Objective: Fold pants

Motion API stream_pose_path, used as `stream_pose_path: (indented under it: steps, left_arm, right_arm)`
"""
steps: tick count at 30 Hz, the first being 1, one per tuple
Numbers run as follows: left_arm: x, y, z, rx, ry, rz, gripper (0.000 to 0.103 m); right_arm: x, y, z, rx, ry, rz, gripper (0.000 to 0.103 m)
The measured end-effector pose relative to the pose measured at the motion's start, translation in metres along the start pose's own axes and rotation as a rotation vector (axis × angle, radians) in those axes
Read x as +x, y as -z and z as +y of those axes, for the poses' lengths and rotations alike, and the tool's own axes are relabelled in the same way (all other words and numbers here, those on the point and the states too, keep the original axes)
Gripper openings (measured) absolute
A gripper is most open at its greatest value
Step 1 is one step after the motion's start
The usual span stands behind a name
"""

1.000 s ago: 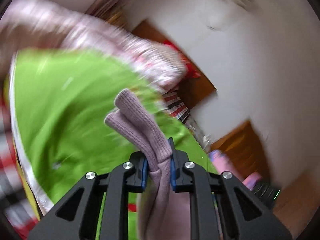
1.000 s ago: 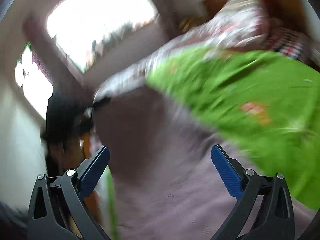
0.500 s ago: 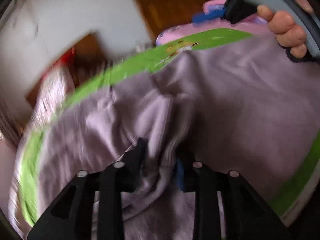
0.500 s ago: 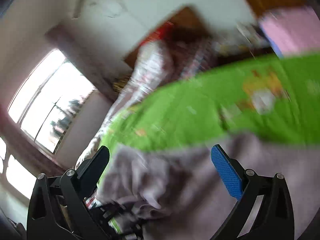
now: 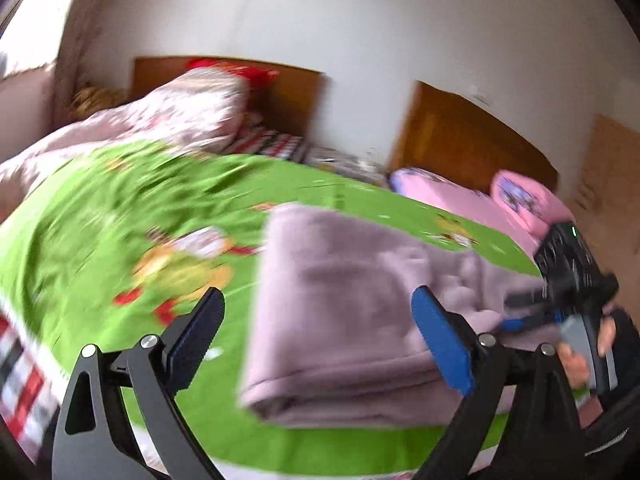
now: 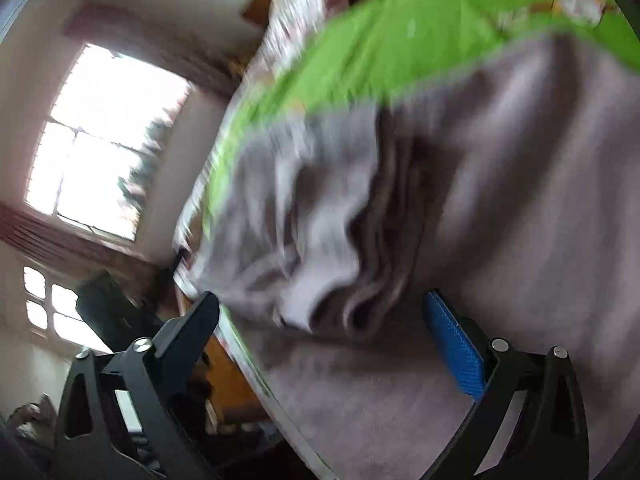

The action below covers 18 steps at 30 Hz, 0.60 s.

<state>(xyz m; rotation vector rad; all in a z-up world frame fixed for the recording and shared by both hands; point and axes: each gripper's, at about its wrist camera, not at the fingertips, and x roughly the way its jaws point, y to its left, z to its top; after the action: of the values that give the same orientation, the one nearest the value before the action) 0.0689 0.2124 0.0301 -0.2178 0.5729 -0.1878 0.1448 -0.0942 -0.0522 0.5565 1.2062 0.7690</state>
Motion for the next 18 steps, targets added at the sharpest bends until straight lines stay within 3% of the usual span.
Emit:
stream_pose_path:
  steps: [1, 2, 5, 10, 12, 13, 14, 18]
  left_arm:
    - [-0.002, 0.003, 0.004, -0.009, -0.014, 0.0, 0.094]
    - [-0.002, 0.006, 0.011, -0.017, -0.026, 0.007, 0.094]
    - [-0.001, 0.017, 0.015, -0.025, -0.033, 0.029, 0.094]
    - [-0.008, 0.03, 0.015, -0.022, -0.003, 0.03, 0.094]
    - [-0.011, 0.035, 0.013, -0.004, 0.011, 0.042, 0.094]
    - [-0.01, 0.038, 0.01, 0.015, 0.015, 0.054, 0.094]
    - [-0.01, 0.04, 0.007, 0.041, 0.008, 0.07, 0.095]
    - [-0.008, 0.042, -0.007, 0.113, -0.025, 0.11, 0.096]
  right_arm:
    - [0.002, 0.002, 0.006, -0.031, 0.007, -0.008, 0.093]
    - [0.005, 0.003, 0.011, -0.048, -0.015, 0.012, 0.081]
    - [0.016, 0.005, 0.026, -0.069, -0.039, 0.024, 0.079]
    - [0.023, -0.012, 0.007, 0.055, -0.062, -0.015, 0.073]
    - [0.021, -0.015, 0.002, 0.078, -0.059, -0.043, 0.054]
    - [0.021, -0.015, 0.003, 0.057, -0.043, -0.058, 0.026]
    - [0.02, -0.014, 0.004, 0.03, -0.013, -0.073, 0.019]
    - [0.002, -0.023, 0.048, -0.122, -0.018, -0.175, 0.018]
